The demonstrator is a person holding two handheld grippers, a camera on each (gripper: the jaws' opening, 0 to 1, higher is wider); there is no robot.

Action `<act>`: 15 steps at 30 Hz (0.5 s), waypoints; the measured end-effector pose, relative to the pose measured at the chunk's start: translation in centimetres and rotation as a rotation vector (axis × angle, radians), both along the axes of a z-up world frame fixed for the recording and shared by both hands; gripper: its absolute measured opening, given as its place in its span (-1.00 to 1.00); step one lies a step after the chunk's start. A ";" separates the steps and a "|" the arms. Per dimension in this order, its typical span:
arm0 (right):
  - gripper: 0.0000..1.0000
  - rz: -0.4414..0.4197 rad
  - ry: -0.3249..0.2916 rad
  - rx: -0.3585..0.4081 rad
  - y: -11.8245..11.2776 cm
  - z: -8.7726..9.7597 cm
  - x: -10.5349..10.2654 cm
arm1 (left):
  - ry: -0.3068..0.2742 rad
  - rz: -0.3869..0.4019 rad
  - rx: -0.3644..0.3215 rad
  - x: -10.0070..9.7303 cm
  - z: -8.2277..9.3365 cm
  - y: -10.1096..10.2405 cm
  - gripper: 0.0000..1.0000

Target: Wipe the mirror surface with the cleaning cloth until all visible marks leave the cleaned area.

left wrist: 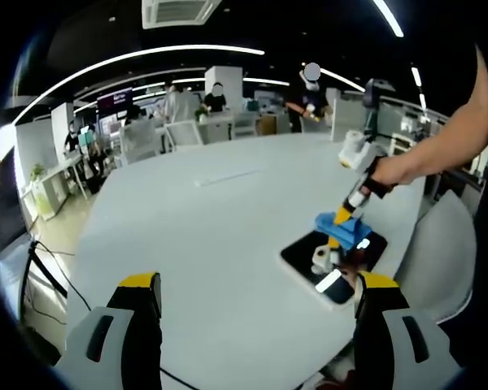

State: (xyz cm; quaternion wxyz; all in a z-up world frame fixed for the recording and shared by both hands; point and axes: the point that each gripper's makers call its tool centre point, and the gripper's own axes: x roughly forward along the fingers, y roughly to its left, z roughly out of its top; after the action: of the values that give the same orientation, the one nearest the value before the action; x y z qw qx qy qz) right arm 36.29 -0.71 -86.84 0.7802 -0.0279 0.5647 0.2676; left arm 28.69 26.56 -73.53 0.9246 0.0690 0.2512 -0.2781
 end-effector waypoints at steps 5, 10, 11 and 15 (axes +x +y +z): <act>-1.00 0.012 -0.013 -0.028 0.1 0.0 -0.1 | -0.001 0.002 -0.001 -0.1 0.0 -0.1 0.99; -1.00 0.014 -0.017 -0.039 0.0 0.0 -0.2 | -0.002 -0.005 -0.002 0.0 0.1 -0.2 0.99; -1.00 0.012 -0.016 -0.039 0.0 0.0 -0.3 | -0.002 -0.009 -0.009 0.0 0.1 -0.3 0.99; -1.00 0.010 -0.013 -0.045 -0.1 -0.1 -0.7 | -0.007 -0.030 -0.008 0.0 0.2 -0.6 0.99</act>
State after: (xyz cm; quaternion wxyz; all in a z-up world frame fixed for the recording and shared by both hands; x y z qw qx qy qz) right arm 35.63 -0.78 -86.90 0.7816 -0.0501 0.5655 0.2584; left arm 28.72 25.95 -73.28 0.9213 0.0699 0.2459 -0.2929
